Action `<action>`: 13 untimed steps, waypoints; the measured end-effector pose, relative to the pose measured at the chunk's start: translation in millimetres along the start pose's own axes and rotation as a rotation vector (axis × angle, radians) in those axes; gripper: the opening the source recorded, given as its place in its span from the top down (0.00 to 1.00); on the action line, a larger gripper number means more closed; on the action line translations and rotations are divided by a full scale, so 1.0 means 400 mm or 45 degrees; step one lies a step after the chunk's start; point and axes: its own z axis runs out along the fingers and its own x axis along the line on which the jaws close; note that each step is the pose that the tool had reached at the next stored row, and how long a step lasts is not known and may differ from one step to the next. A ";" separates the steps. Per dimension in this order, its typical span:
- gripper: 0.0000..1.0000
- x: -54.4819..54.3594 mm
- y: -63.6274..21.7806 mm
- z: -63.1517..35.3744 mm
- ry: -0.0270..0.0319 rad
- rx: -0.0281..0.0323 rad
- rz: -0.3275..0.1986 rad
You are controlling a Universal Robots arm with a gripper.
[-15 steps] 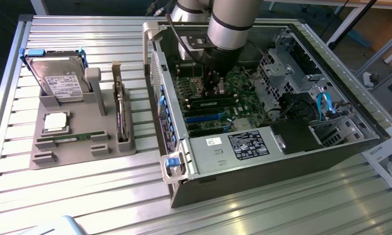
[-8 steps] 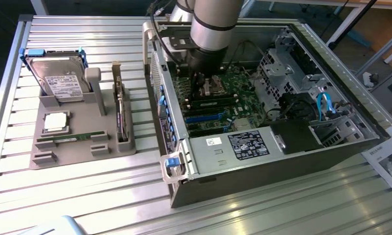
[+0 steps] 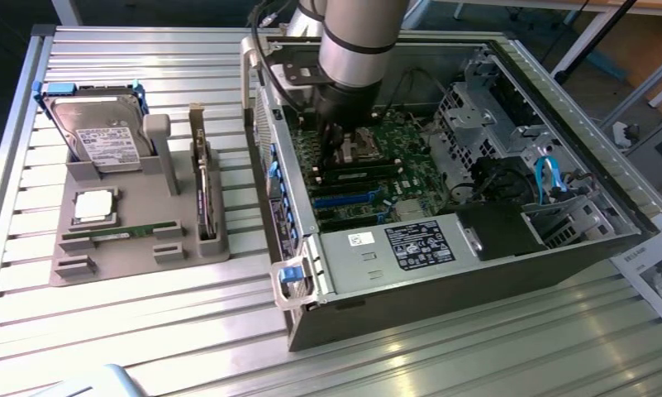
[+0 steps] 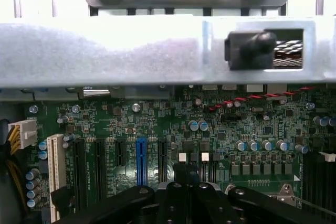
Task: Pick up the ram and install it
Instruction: 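Press down the ram until it locks into place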
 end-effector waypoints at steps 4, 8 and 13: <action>0.90 0.000 0.001 0.007 0.0001 0.0002 0.000; 0.90 0.000 -0.001 0.009 -0.0001 0.0002 0.000; 0.90 0.000 -0.003 0.009 -0.0001 0.0002 0.000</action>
